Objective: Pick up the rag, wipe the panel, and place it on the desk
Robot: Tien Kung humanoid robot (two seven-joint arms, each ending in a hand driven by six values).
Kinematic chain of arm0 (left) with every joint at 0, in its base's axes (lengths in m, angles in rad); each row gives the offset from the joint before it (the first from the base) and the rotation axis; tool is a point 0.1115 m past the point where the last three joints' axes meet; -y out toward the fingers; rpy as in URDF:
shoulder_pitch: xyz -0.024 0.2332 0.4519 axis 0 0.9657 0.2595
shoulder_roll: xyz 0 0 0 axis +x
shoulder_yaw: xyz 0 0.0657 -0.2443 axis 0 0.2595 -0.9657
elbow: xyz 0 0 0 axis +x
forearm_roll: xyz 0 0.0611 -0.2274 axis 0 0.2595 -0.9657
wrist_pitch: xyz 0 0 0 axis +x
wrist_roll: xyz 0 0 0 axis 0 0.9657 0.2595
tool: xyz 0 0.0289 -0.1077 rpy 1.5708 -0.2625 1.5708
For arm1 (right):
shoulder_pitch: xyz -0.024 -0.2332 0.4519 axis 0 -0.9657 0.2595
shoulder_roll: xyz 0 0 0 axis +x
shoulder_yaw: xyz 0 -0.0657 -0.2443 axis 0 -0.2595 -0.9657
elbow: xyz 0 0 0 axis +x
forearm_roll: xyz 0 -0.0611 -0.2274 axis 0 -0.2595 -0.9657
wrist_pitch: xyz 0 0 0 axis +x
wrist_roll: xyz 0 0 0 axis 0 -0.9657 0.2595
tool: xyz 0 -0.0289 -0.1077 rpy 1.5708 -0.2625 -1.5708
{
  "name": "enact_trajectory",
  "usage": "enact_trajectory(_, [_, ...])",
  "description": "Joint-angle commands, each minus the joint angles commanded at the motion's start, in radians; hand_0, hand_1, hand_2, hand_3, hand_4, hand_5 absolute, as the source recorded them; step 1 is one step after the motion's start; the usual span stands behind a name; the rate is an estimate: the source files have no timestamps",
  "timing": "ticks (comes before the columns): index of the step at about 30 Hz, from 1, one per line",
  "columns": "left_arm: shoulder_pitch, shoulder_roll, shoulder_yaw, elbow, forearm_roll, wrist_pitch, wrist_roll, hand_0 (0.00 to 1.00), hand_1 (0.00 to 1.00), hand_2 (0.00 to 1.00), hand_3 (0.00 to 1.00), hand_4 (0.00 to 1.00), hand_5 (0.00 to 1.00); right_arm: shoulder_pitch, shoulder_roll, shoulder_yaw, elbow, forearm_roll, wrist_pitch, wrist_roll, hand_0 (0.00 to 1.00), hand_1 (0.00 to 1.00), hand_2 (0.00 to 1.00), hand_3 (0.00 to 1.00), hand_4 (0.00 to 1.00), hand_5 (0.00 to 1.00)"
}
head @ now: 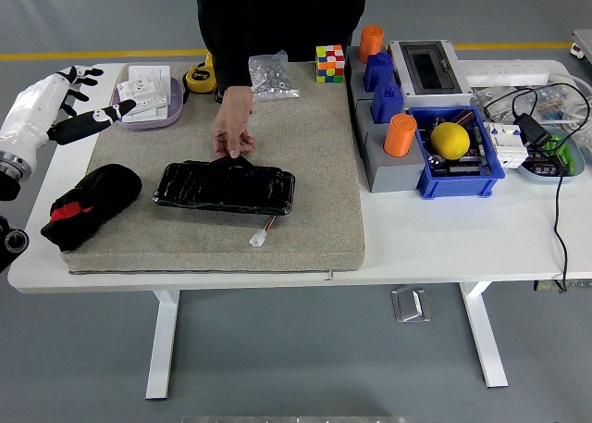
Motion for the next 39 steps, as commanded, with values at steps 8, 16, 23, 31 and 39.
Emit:
enact_trajectory(8, [0.002,0.050,-0.046,-0.094,-0.067,0.004,-0.001,0.429,0.641,0.760,0.821,0.998,0.803,0.000,-0.005,0.030,0.014,-0.034,-0.003,0.000,0.793,0.670,0.718,0.651,0.998,0.501])
enact_trajectory(16, [0.028,0.068,-0.085,-0.128,-0.104,-0.001,-0.011,0.424,0.633,0.750,0.811,0.998,0.758,0.000,-0.003,0.035,0.019,-0.054,-0.006,0.000,0.793,0.670,0.718,0.652,0.998,0.499])
enact_trajectory(23, [0.052,0.084,-0.125,-0.163,-0.132,0.000,-0.023,0.421,0.634,0.744,0.813,0.998,0.753,-0.002,0.007,0.030,0.020,-0.061,-0.007,0.001,0.793,0.670,0.717,0.652,0.998,0.500])
enact_trajectory(31, [0.081,0.088,-0.157,-0.163,-0.154,0.003,-0.034,0.420,0.630,0.742,0.810,0.998,0.741,-0.001,0.022,0.027,0.020,-0.066,-0.009,0.003,0.793,0.670,0.718,0.651,0.998,0.500])
enact_trajectory(39, [0.094,0.088,-0.157,-0.135,-0.175,0.008,-0.051,0.417,0.626,0.736,0.804,0.998,0.737,-0.007,0.026,0.020,0.020,-0.069,-0.008,0.002,0.793,0.670,0.718,0.651,0.998,0.501])
